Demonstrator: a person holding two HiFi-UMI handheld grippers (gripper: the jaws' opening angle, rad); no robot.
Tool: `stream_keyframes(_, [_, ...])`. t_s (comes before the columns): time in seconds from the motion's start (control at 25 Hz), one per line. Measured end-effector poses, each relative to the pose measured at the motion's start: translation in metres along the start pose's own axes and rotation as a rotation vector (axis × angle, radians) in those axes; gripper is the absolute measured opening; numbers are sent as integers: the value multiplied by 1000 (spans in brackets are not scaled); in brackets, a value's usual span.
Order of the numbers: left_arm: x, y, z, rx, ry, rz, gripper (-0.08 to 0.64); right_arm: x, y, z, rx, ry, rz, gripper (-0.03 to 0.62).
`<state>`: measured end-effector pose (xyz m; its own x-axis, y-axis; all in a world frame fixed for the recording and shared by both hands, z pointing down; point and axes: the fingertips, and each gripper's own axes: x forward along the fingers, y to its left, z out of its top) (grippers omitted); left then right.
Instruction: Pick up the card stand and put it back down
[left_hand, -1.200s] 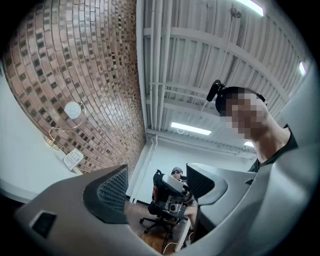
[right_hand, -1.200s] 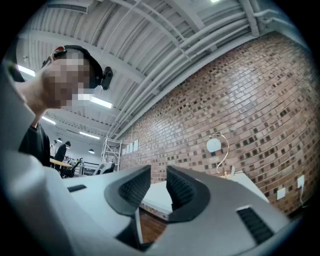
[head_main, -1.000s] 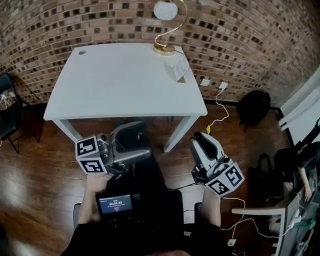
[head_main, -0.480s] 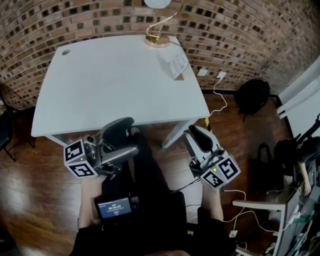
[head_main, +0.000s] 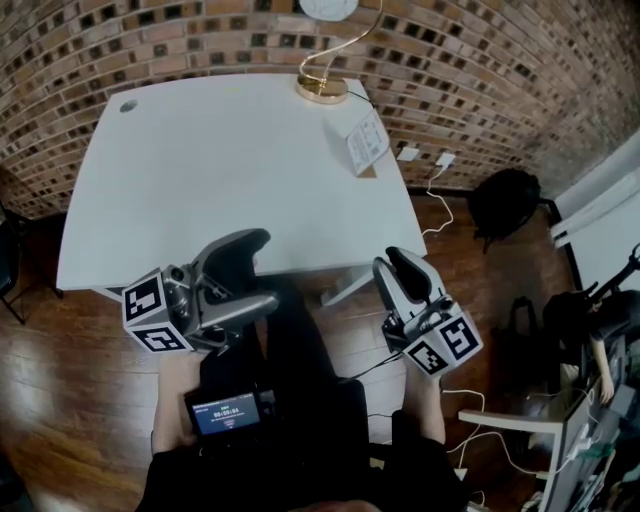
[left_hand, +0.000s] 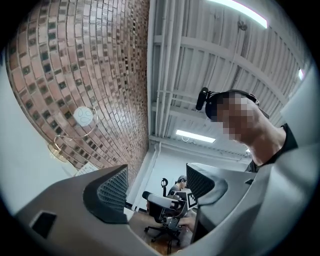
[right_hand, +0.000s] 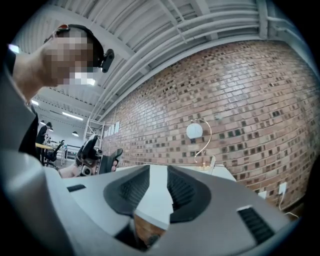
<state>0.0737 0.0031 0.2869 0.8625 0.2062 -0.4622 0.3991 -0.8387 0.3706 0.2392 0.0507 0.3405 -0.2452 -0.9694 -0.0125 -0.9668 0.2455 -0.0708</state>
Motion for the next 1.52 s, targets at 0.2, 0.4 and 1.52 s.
stream_keyframes(0.2, [9,16,19,37,3,-11,357,19,-18,14,-29,-9,-6,150])
stream_keyframes(0.4, [17,38,34,38,1,-19,357,38,-39,17,-36,-12,-21,152])
stream_keyframes(1.52, [43,137,65,91,61,44,387,99,-144,-11,27,99,-135,186])
